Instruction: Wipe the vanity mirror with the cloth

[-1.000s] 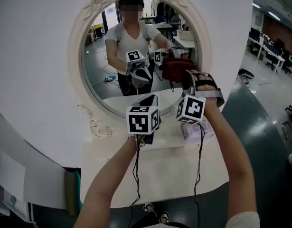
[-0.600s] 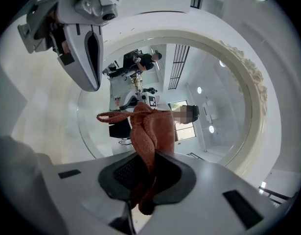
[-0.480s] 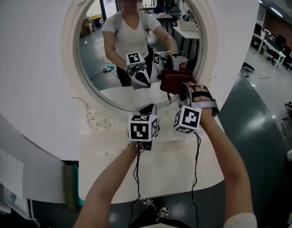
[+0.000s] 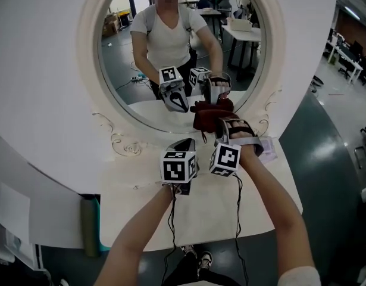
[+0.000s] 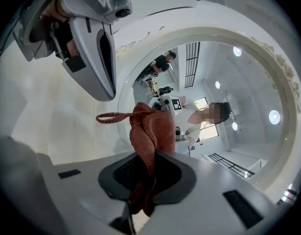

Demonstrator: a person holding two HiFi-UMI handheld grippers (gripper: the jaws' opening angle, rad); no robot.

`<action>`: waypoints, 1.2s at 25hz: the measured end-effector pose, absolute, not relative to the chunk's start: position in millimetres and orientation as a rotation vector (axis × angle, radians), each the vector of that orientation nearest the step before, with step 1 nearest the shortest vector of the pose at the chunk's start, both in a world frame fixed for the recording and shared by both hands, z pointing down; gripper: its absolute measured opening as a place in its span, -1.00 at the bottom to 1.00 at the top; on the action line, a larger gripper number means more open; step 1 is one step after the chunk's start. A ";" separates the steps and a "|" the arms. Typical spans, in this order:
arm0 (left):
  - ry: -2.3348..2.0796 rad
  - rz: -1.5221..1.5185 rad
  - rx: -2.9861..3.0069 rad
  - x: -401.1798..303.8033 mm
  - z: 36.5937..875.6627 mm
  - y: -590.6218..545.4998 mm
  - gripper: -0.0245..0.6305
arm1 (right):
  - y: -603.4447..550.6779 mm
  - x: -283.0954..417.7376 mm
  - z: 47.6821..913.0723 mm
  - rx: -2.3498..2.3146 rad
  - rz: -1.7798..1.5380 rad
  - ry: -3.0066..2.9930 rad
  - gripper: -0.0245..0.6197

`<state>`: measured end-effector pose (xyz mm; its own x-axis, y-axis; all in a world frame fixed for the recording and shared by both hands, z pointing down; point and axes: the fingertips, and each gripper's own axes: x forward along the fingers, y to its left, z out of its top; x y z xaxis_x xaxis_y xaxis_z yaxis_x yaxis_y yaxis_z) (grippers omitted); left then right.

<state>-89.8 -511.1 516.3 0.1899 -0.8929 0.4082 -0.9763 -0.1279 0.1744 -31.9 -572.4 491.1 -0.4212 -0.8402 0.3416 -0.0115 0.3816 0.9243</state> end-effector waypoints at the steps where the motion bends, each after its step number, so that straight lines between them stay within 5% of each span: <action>1: -1.744 0.276 2.062 -92.1 521.2 -508.0 -0.89 | -570.6 -35.3 497.9 0.737 -1.143 -1.747 -0.73; 15: -1.756 0.264 1.959 -125.8 557.7 -483.1 -0.89 | -551.1 -55.9 559.1 0.607 -0.973 -1.790 -0.73; 30: -1.885 0.164 2.018 -131.9 482.3 -442.3 -0.89 | -501.7 -43.3 469.2 0.863 -0.719 -2.194 -0.73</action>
<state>-131.9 -442.3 482.3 0.0967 -0.9378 0.3335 -0.9813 -0.0339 0.1893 -43.3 -501.7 469.2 -0.5611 -0.7376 0.3757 -0.3722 0.6302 0.6814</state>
